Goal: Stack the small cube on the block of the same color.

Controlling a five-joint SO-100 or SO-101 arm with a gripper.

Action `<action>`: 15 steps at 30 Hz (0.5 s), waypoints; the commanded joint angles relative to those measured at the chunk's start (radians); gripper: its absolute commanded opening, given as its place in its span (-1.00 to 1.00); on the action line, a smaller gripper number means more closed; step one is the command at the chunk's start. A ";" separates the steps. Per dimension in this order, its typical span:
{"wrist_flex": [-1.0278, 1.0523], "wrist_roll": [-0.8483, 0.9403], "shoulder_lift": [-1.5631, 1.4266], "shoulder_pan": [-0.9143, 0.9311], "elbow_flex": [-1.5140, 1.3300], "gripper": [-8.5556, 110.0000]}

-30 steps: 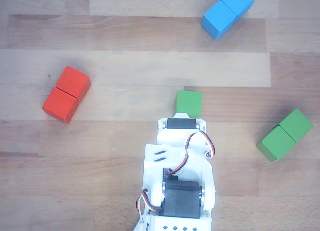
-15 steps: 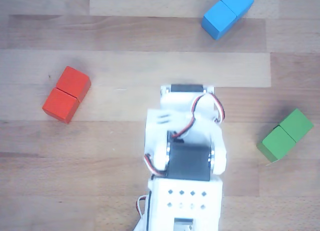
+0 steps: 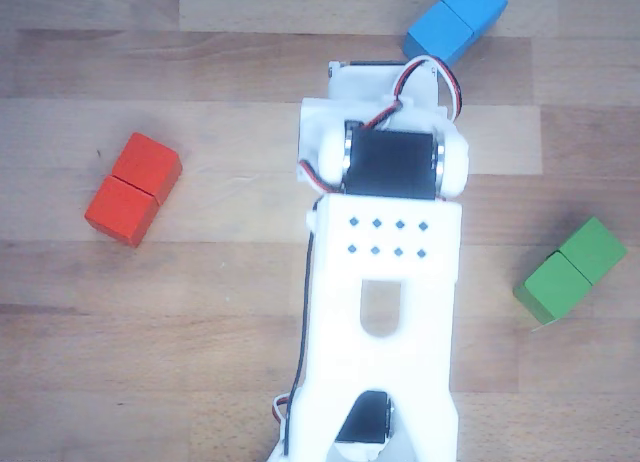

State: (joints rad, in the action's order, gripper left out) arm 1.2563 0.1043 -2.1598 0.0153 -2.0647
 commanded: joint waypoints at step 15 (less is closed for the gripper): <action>0.202 -0.006 0.302 0.003 0.155 -0.85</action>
State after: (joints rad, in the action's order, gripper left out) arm 1.4450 0.1043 -1.8623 0.0153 -2.0049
